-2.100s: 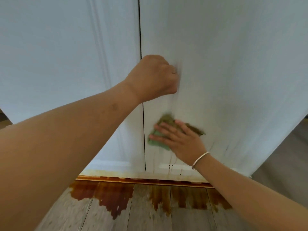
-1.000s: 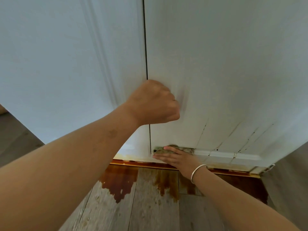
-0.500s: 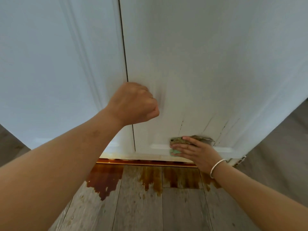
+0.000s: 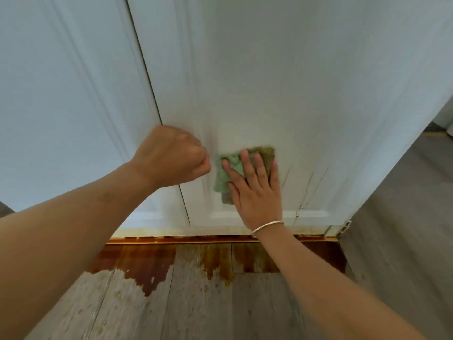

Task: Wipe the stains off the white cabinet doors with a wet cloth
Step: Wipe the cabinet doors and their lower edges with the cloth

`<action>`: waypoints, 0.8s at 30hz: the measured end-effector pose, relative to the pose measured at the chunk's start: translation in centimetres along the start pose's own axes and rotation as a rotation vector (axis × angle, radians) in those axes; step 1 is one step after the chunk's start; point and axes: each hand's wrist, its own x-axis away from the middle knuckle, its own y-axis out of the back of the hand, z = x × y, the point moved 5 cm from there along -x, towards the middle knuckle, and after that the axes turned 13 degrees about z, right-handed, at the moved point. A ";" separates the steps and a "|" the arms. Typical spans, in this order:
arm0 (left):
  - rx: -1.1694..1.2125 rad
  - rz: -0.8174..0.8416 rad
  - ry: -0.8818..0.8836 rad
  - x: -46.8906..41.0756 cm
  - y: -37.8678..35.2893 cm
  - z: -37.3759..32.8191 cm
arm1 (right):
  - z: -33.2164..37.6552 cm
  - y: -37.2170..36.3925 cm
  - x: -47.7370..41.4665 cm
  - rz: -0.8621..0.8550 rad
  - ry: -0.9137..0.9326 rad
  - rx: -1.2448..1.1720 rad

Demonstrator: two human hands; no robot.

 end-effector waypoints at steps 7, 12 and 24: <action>-0.143 0.161 -0.234 -3.4 2.1 -2.5 | -2.7 -0.7 3.1 0.046 -0.556 -0.344; -0.206 0.255 -0.140 -6.4 2.2 -4.2 | -5.9 3.0 -1.3 -0.312 -0.882 -0.716; -0.133 0.329 0.013 -7.8 3.4 -4.2 | -6.5 -5.9 4.9 -0.128 -1.807 -1.443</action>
